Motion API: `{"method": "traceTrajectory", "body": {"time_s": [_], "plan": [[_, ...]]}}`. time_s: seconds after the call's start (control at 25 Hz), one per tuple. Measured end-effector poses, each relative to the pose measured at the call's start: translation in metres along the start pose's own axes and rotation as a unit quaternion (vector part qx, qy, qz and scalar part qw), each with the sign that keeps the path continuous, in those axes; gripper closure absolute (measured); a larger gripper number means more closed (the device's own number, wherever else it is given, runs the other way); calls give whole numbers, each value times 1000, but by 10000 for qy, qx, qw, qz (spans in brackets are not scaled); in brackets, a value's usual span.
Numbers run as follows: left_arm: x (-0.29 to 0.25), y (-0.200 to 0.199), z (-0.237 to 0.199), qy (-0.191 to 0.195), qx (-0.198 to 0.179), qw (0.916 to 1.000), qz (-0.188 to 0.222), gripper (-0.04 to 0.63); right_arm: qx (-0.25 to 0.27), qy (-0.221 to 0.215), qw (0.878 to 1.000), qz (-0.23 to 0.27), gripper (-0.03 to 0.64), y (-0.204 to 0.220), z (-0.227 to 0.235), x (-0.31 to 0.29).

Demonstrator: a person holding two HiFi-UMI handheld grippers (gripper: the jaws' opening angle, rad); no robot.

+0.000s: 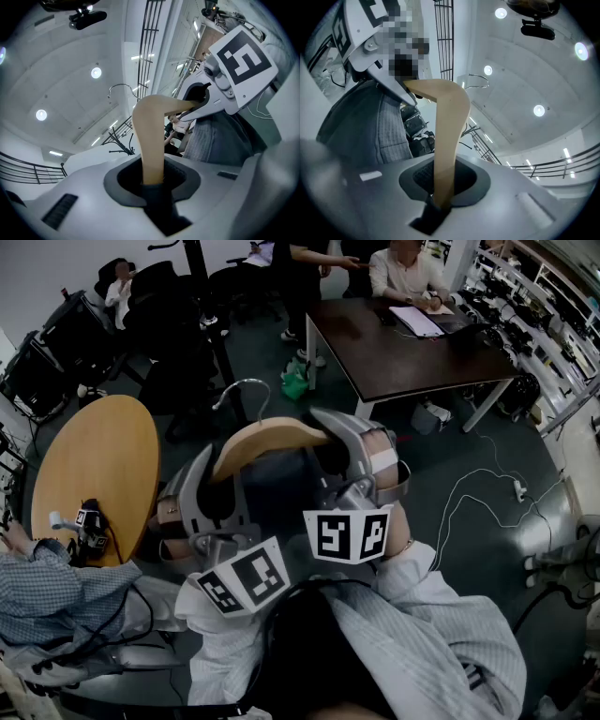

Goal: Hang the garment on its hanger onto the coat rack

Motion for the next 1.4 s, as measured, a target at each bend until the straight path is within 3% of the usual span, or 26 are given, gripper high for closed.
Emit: {"method": "traceTrajectory", "body": {"time_s": [0.88,1.12,1.4], "plan": [[13,-2,9,-40,113,9998,-140,512,-72,-48,9999,71,558,2,-2,14],[-23,17,3,27,159,9997,-161,512,-90,-81,9999,39,555,7,-6,-27],[-118,51,-9,124,139,9998,20,512,-61,80,9999,-89,554,32,-8,-122]]}}
Point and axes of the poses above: the fingertips, and each gripper's own axes: x backward along the fingers, z to its right, y out of its underside, the point moved 2 cm from there along x, backward along the fingers, and after that the axes turned 1 degree about -y, right-handed, at the moved point
